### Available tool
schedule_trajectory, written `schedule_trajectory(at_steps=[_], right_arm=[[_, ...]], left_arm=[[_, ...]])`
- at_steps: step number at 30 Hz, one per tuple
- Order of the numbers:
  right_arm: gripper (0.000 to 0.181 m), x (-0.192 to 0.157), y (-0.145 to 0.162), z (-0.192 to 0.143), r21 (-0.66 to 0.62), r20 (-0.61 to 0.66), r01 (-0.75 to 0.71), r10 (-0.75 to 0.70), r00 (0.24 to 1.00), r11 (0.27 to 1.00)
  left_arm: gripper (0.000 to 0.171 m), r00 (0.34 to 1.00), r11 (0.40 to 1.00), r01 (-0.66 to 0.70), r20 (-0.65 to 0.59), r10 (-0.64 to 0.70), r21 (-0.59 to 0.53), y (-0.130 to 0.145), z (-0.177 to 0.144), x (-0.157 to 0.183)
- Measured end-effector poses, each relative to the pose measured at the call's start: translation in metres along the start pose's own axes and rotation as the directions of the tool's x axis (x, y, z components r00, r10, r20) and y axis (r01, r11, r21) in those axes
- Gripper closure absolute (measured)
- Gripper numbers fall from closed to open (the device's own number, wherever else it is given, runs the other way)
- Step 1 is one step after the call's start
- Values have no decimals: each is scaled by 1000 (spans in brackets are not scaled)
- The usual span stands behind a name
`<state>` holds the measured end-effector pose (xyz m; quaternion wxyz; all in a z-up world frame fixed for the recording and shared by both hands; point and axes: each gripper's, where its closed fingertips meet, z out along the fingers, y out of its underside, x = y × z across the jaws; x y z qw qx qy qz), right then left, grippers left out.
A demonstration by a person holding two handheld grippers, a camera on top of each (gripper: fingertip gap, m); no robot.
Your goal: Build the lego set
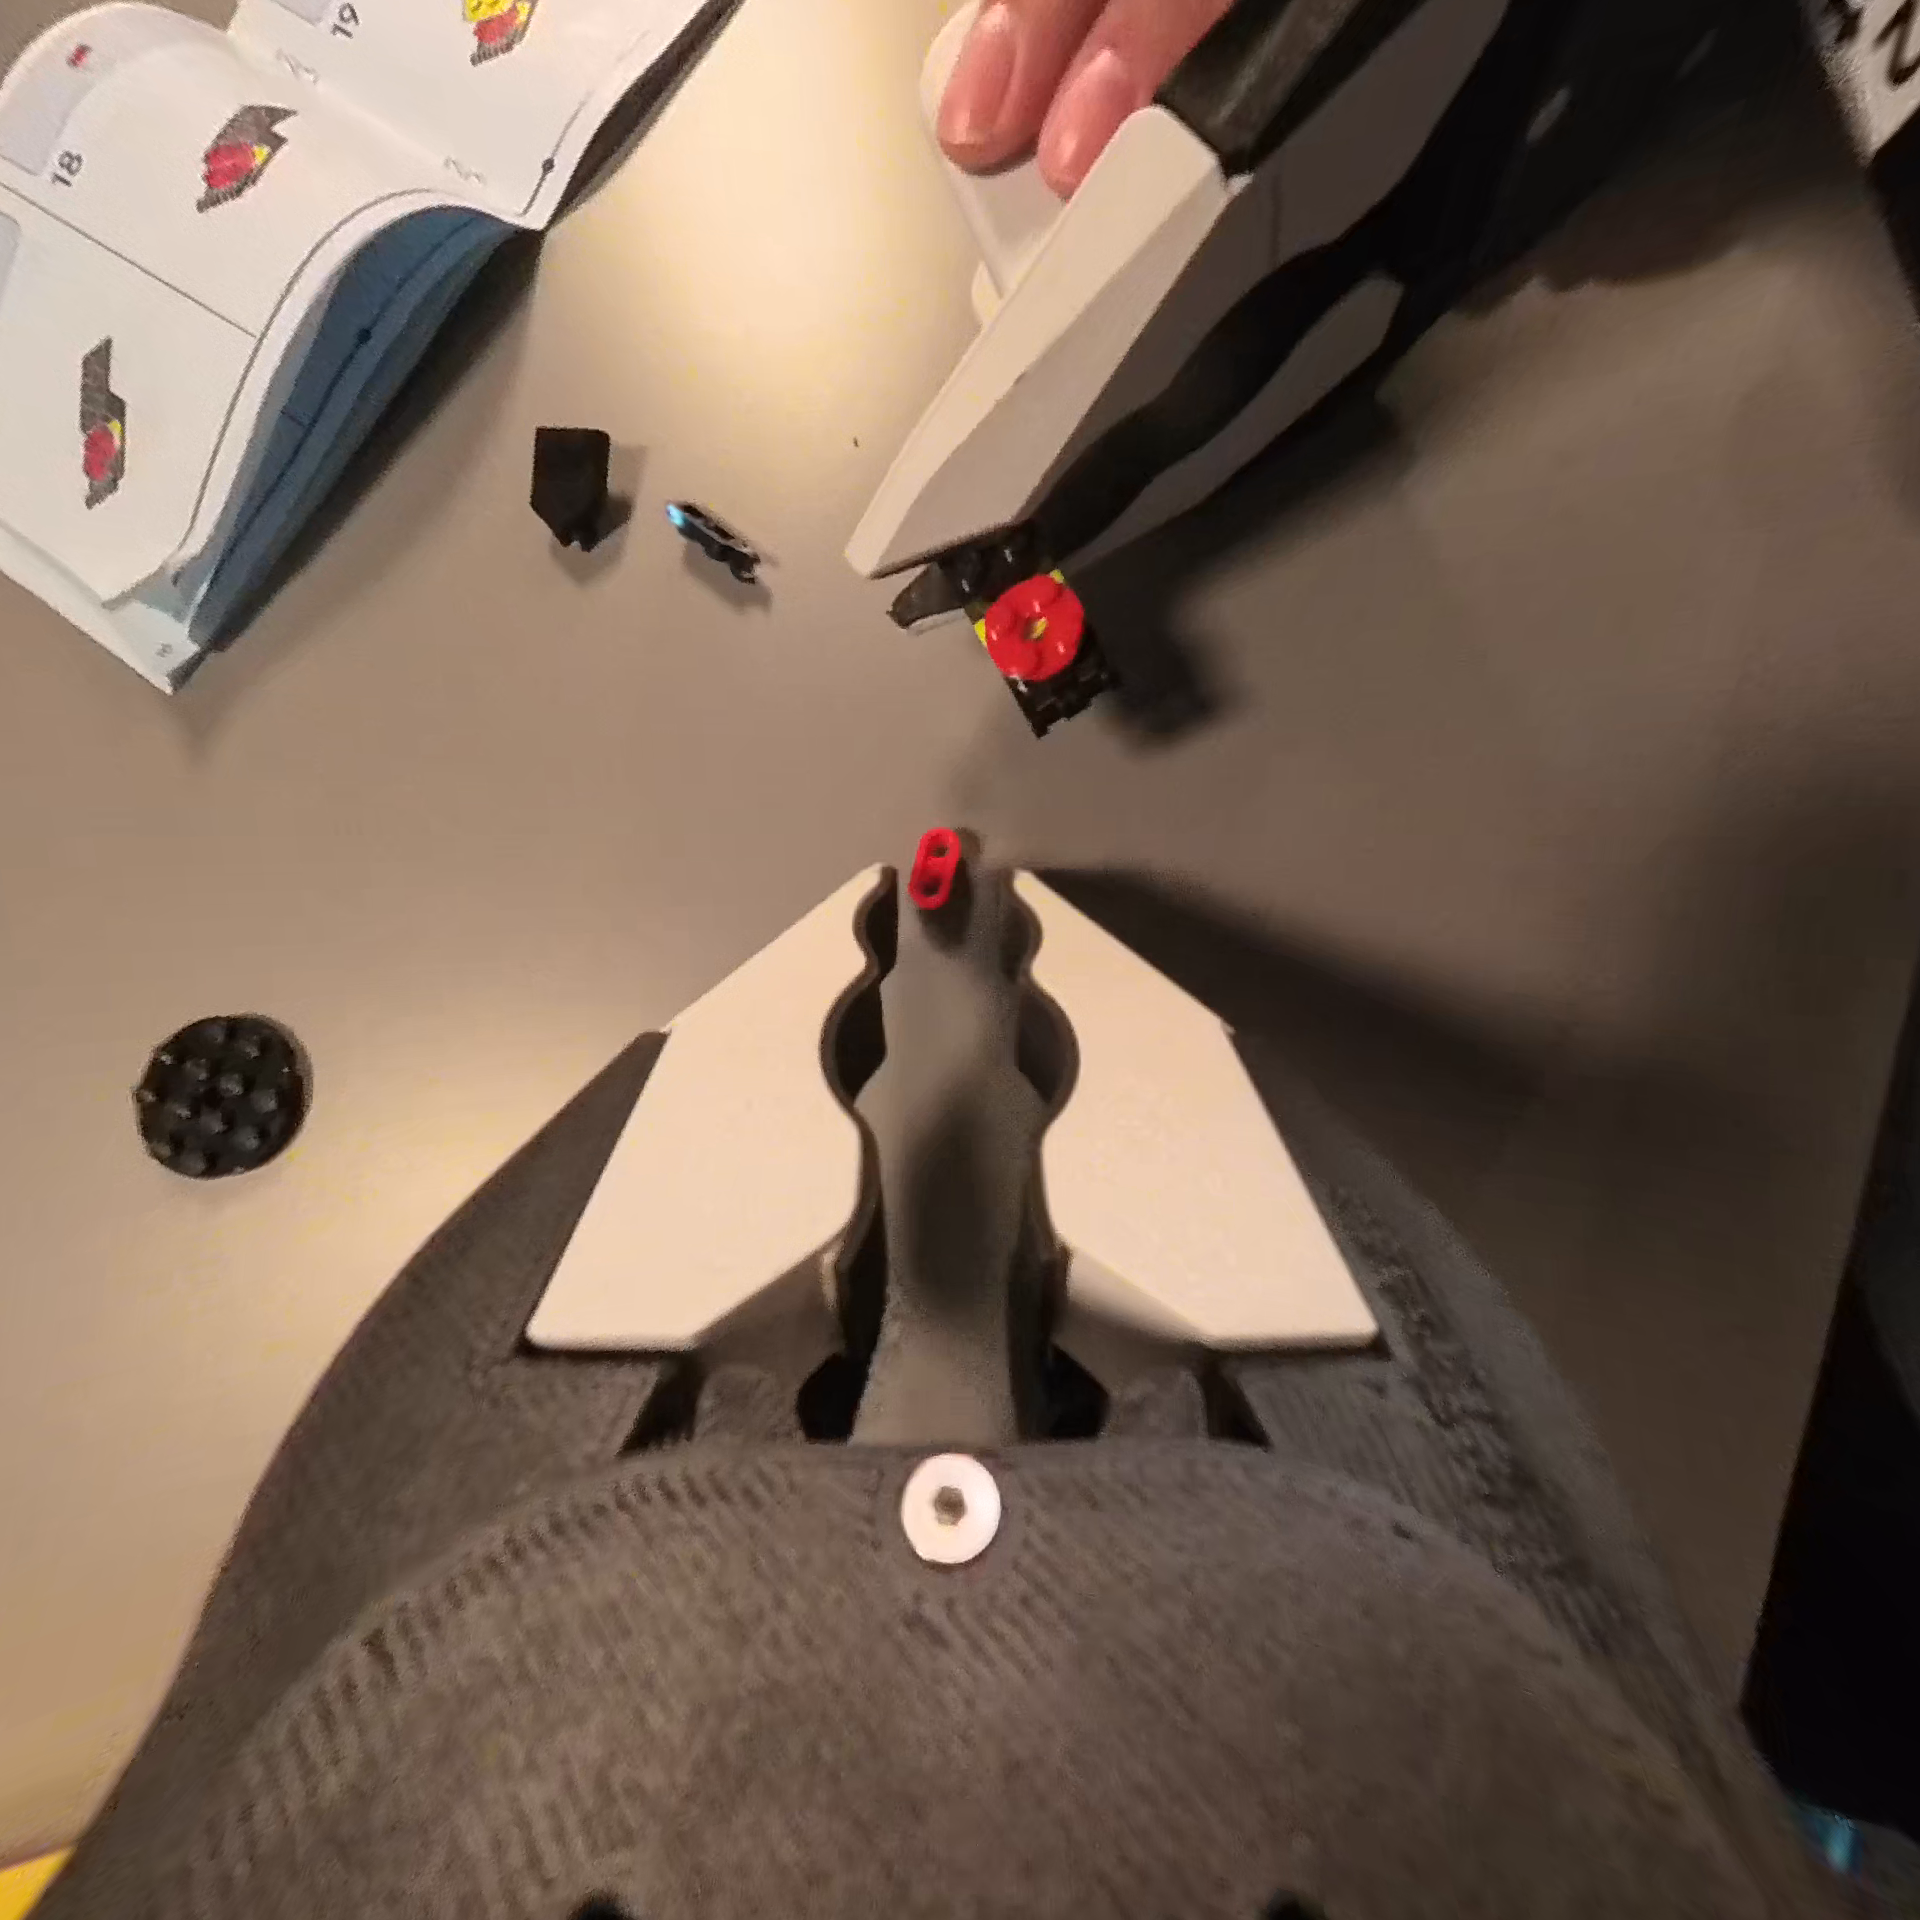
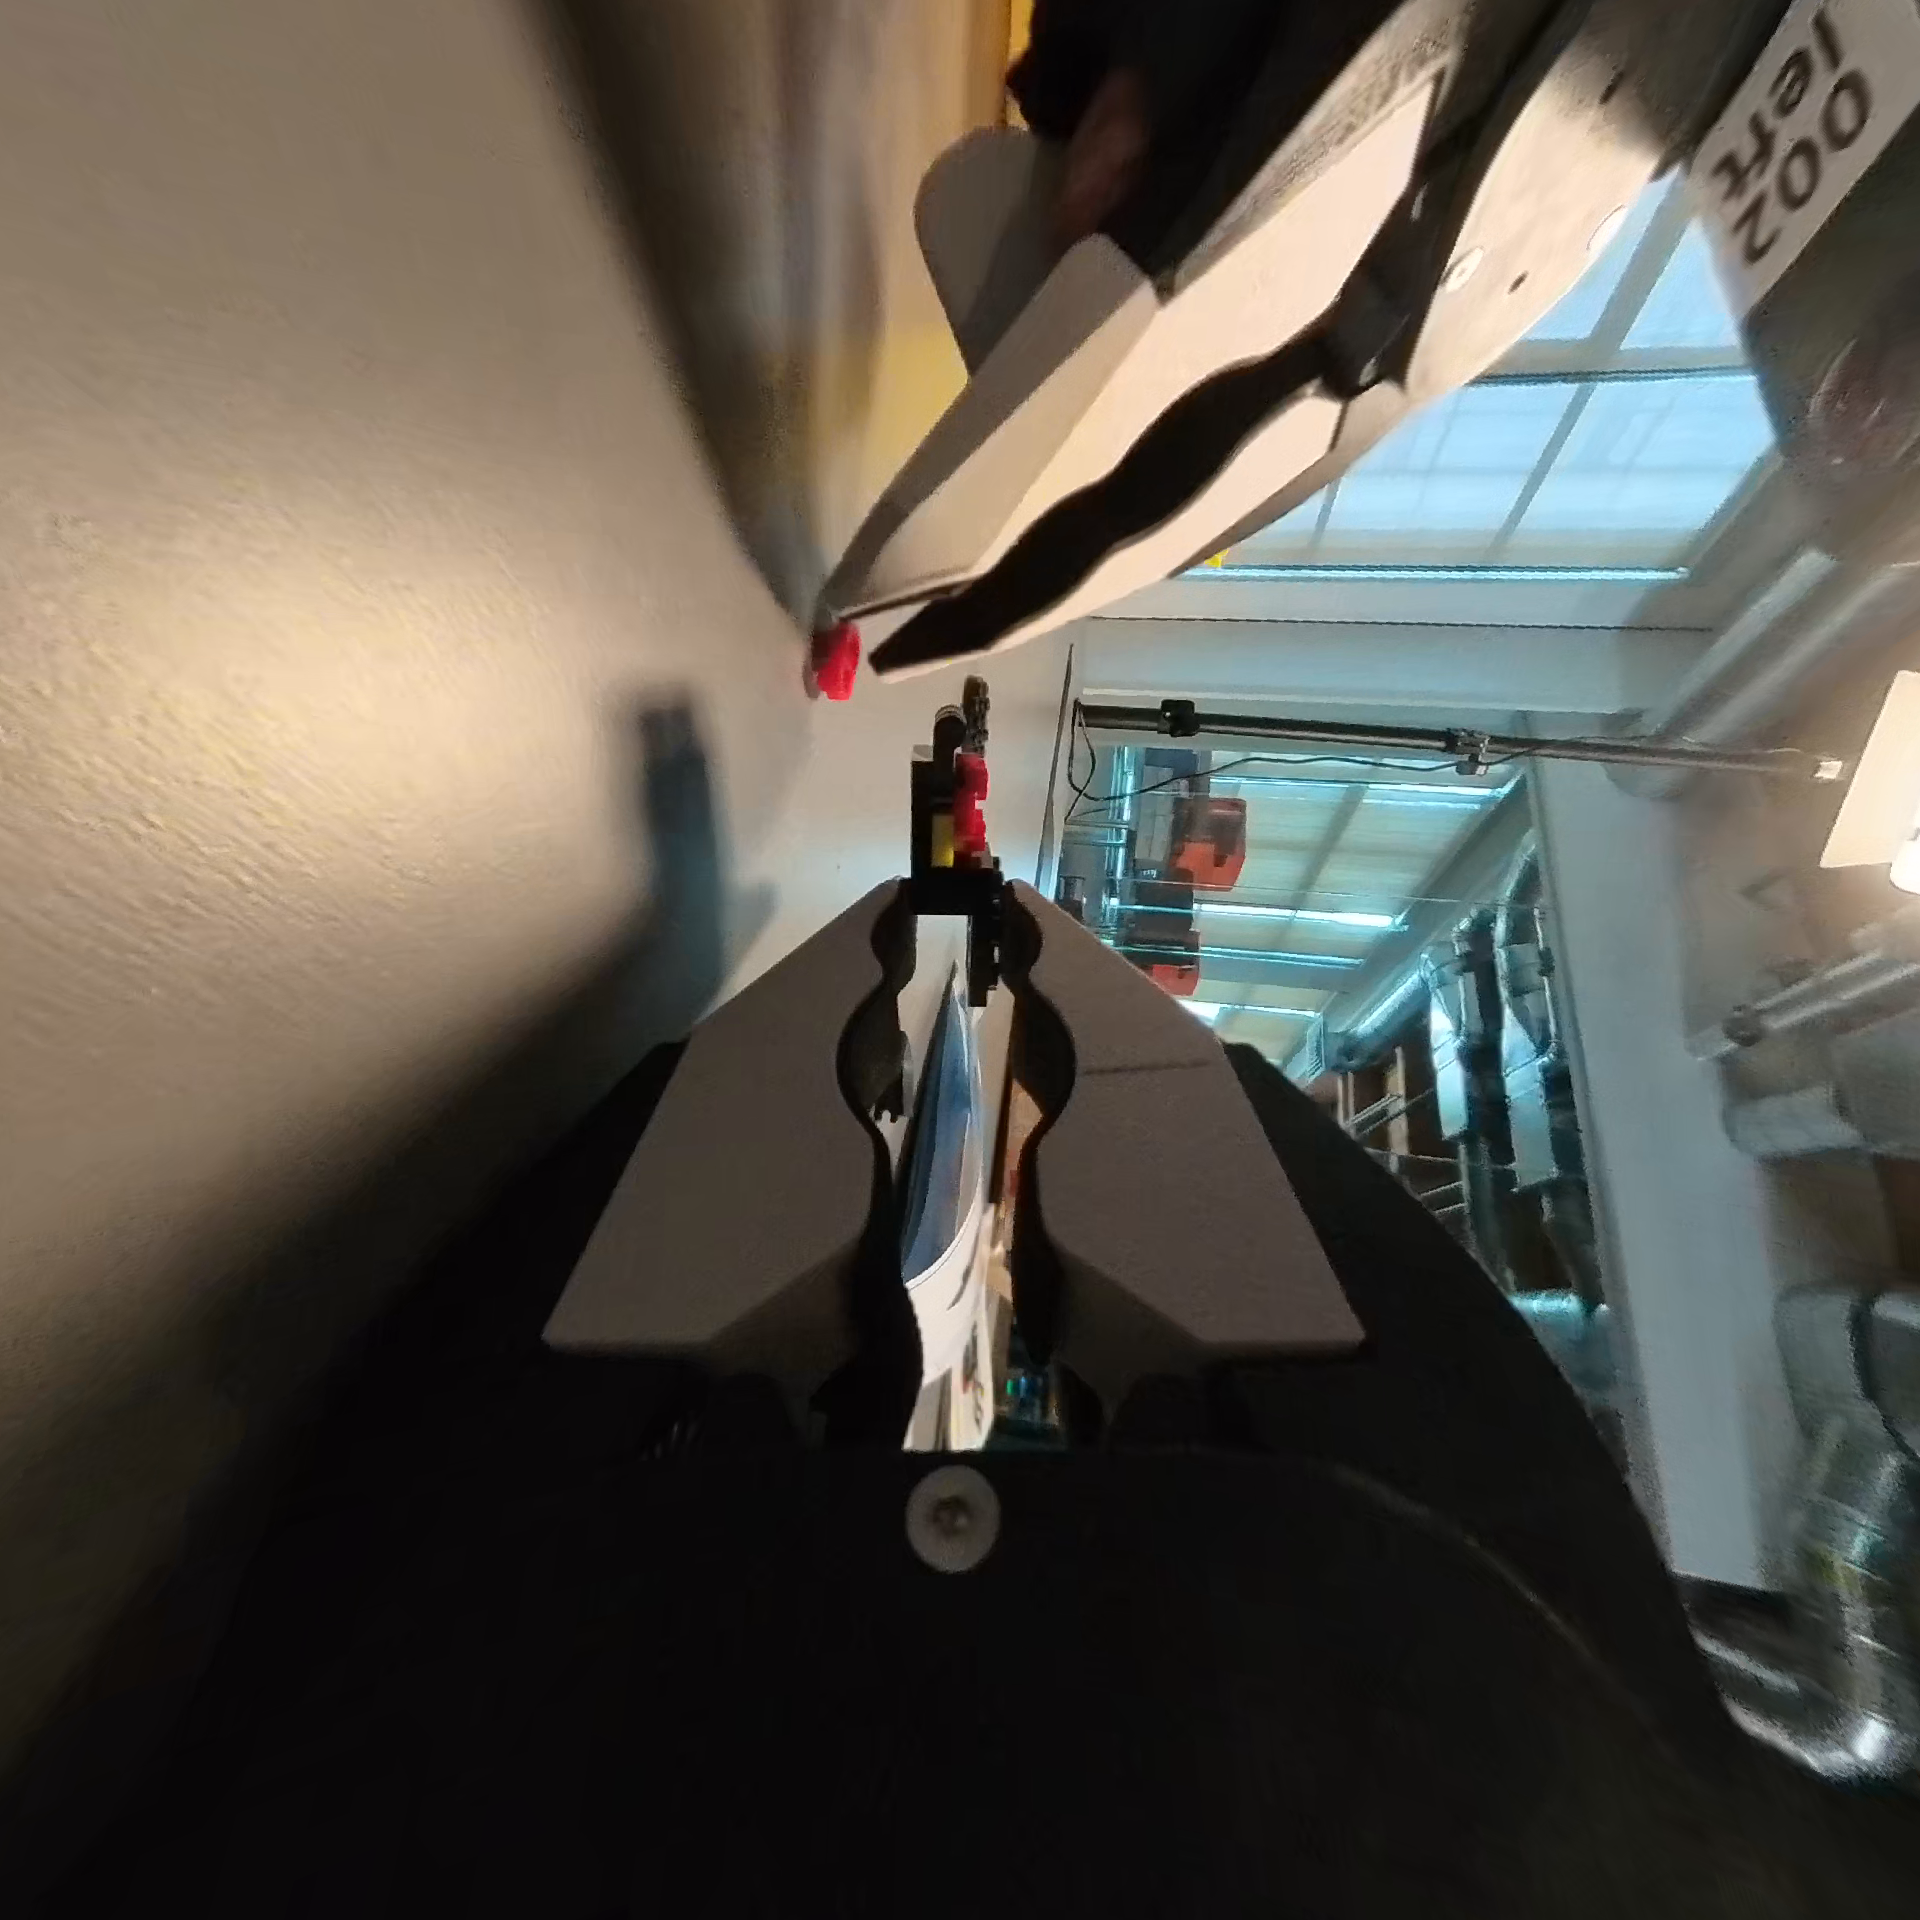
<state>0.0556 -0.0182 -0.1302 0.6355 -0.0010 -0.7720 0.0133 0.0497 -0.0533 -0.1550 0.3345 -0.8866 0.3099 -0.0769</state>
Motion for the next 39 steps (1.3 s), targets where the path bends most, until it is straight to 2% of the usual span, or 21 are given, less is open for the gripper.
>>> schedule_trajectory(at_steps=[2,3,6,7,9,11,12,13,14,16,17,18,19,21,25,28,30,32,34,37,39], right_arm=[[168,0,1,0,0,1,-13,13,1000,1000],[168,1,1,0,0,1,-18,18,1000,1000],[168,1,2,0,1,0,-27,27,1000,1000],[168,1,2,0,0,0,-28,28,1000,1000],[168,1,2,0,-1,0,-23,23,1000,1000],[168,1,1,0,-2,-1,-11,11,1000,1000],[168,1,1,0,-2,-2,-5,5,1000,1000],[168,1,0,0,-4,-4,-3,3,1000,1000],[168,2,1,0,-6,-5,-5,5,1000,1000],[168,3,3,1,-10,-7,-19,19,1000,1000],[168,3,3,1,-12,-8,-26,26,1000,1000],[168,3,4,1,-13,-8,-30,30,1000,999],[168,4,4,1,-13,-9,-33,32,999,999],[168,4,4,1,-14,-9,-34,34,999,999],[168,4,5,1,-16,-8,-45,44,999,999],[168,4,6,1,-14,-7,-51,50,999,999],[168,3,6,2,-13,-7,-52,52,999,999],[168,3,6,2,-11,-7,-53,53,999,999],[168,3,6,3,-11,-9,-51,51,999,999],[168,3,5,3,-8,-8,-48,48,999,999],[168,2,5,4,-9,-7,-51,51,999,999]], left_arm=[[144,999,999,45,-22,-45,-25,2,2,0],[145,998,998,54,-27,-55,-33,3,3,-1],[164,998,998,43,-33,-44,-40,3,4,-1],[164,1000,999,20,-23,-21,-49,4,4,-2],[164,995,994,-84,53,88,-76,5,1,-10],[164,934,948,-294,173,312,-119,-1,-8,-20],[164,860,889,-419,234,454,-186,-3,-13,-26],[164,746,795,-541,280,604,-273,-6,-20,-33],[164,611,675,-638,289,737,-370,-9,-25,-37],[164,358,401,-747,188,915,-531,-8,-30,-37],[165,250,274,-768,123,960,-579,-8,-31,-36],[164,177,161,-778,33,984,-607,-4,-31,-34],[165,119,64,-780,-47,992,-622,1,-31,-32],[164,44,-78,-783,-181,983,-617,8,-31,-28],[165,-26,-229,-781,-336,942,-581,12,-31,-13],[165,-33,-302,-768,-436,900,-565,20,-33,4],[165,-33,-312,-787,-468,883,-533,25,-31,17],[164,-35,-308,-809,-483,875,-501,29,-28,29],[164,-9,-283,-826,-491,871,-488,35,-26,39],[164,7,-277,-806,-477,879,-523,34,-25,40],[161,63,-213,-809,-441,895,-548,33,-25,40]])
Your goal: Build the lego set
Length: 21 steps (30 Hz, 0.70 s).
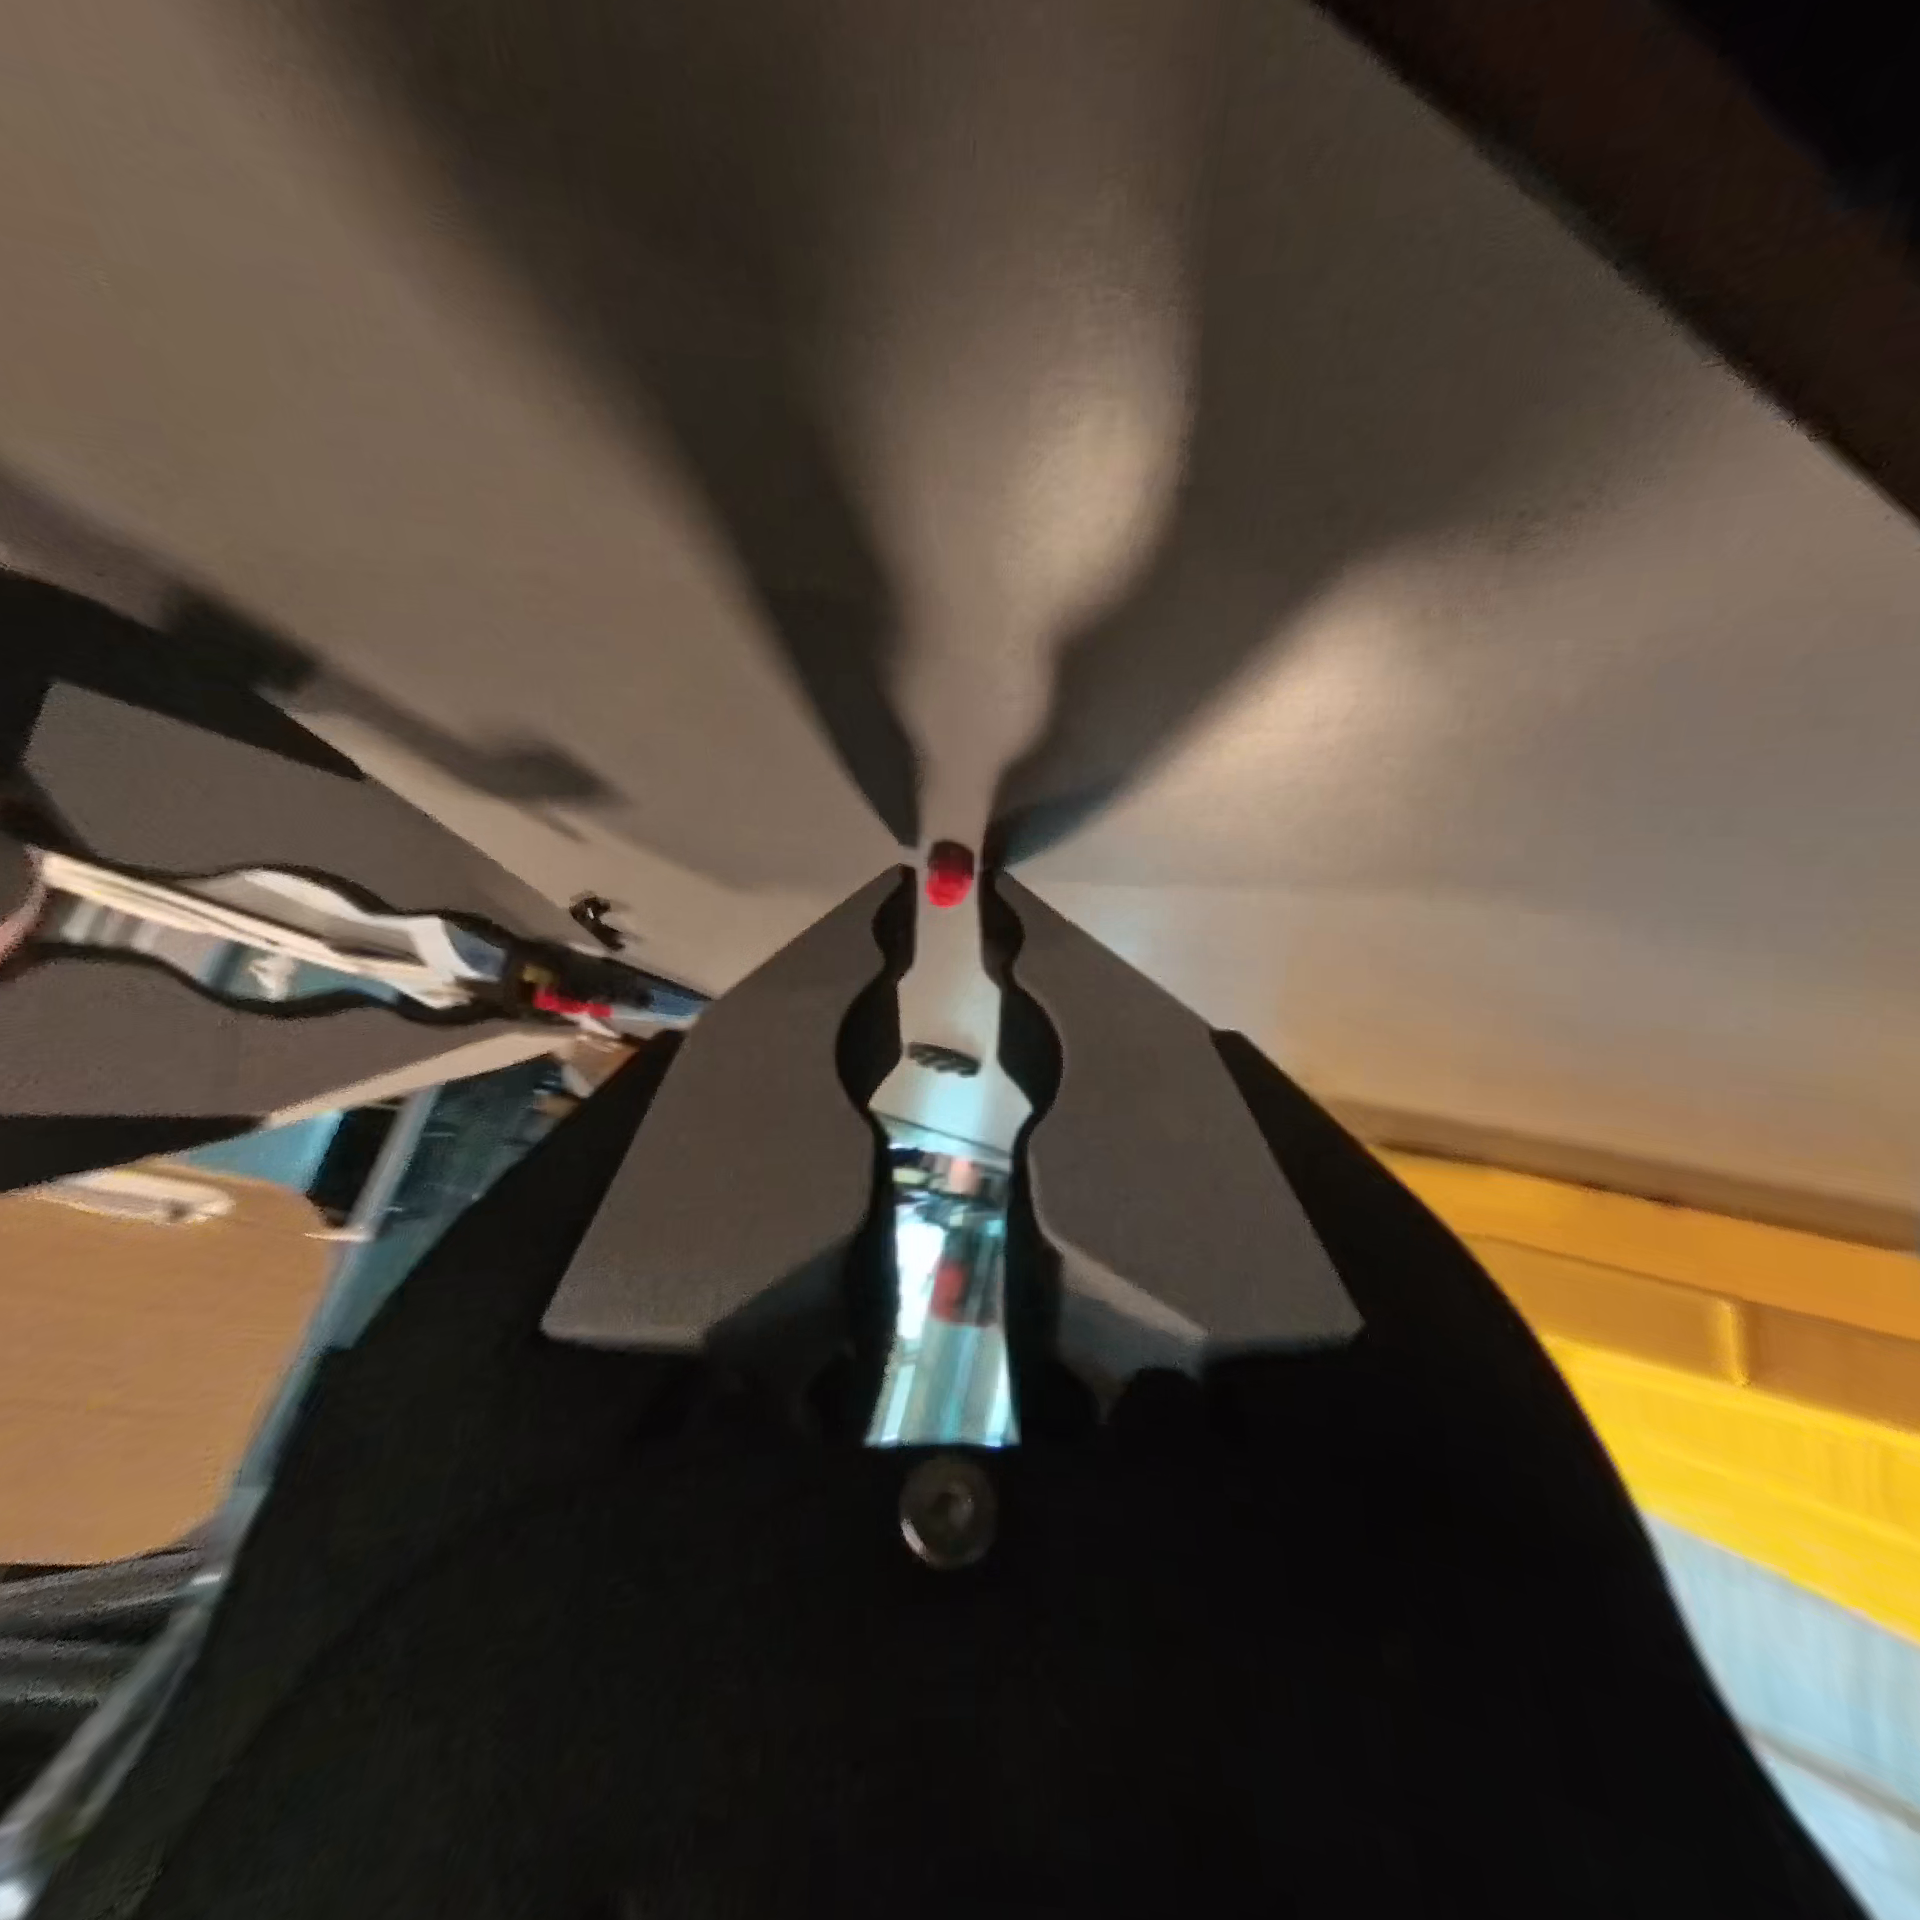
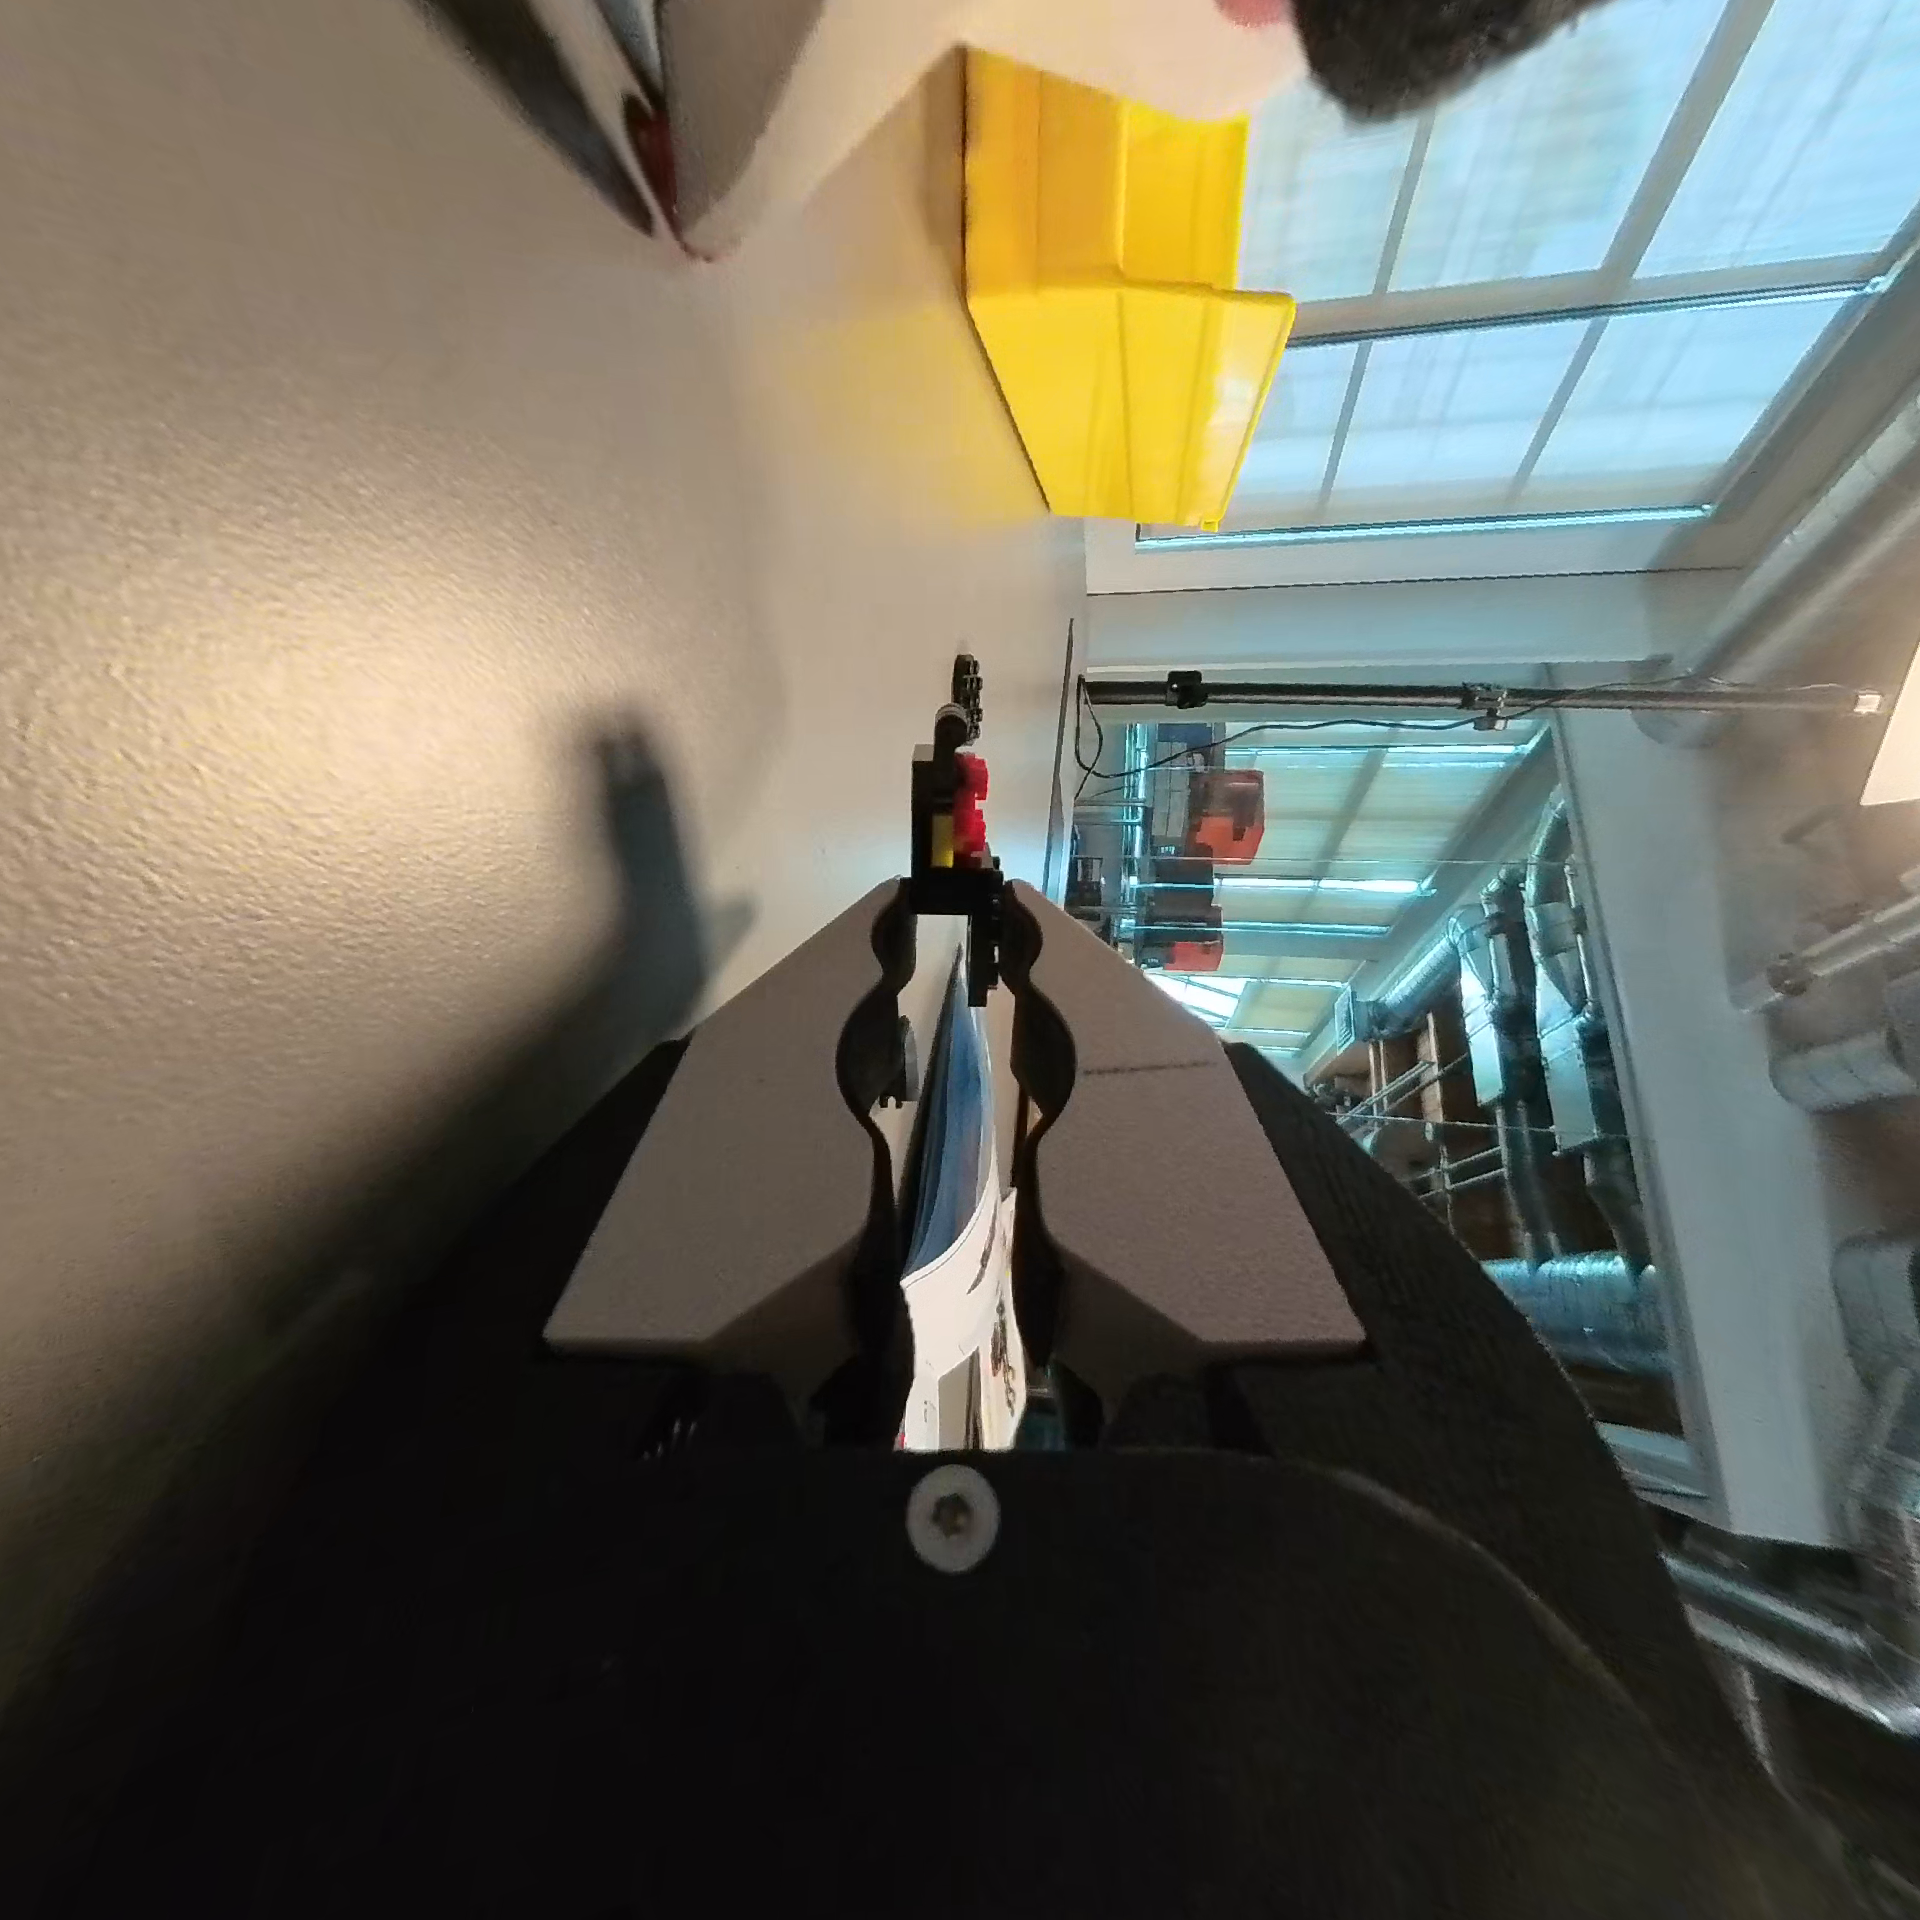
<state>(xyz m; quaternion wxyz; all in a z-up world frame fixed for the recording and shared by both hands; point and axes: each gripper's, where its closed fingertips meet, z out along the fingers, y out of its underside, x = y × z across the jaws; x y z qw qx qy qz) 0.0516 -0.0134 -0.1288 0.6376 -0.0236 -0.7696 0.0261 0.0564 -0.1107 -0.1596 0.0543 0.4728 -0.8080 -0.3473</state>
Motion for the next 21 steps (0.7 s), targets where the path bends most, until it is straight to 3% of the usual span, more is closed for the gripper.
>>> schedule_trajectory(at_steps=[3,5,6,7,9,11,13,15,18,21], right_arm=[[168,0,-1,1,2,-3,0,0,1000,1000],[168,0,-1,1,3,-5,0,0,1000,1000],[168,0,-1,1,3,-6,-3,3,1000,1000],[168,-1,-1,1,4,-6,-9,9,1000,1000],[168,0,-1,0,7,-5,-24,24,1000,1000],[168,0,-1,-1,6,-6,-22,22,1000,1000],[168,1,-3,-2,5,-8,4,-4,1000,1000],[168,0,-5,-2,-7,-15,61,-61,998,998],[168,1,-10,-3,-36,-48,181,-183,982,983],[168,1,-17,-5,-24,-58,219,-220,974,975]], left_arm=[[134,968,968,238,-98,-230,80,3,-4,6],[129,867,849,491,-200,-456,195,2,-8,6],[129,777,737,627,-268,-569,253,1,-10,4],[131,655,585,756,-341,-674,295,1,-12,0],[133,359,227,927,-523,-773,300,0,-15,-6],[136,90,-105,959,-636,-767,262,3,-16,-13],[135,-105,-340,912,-669,-736,231,8,-14,-15],[127,-214,-445,865,-631,-745,233,11,-10,-10],[127,-357,-550,805,-559,-748,223,7,-6,-2],[129,-424,-608,768,-552,-718,202,-3,-4,-1]])
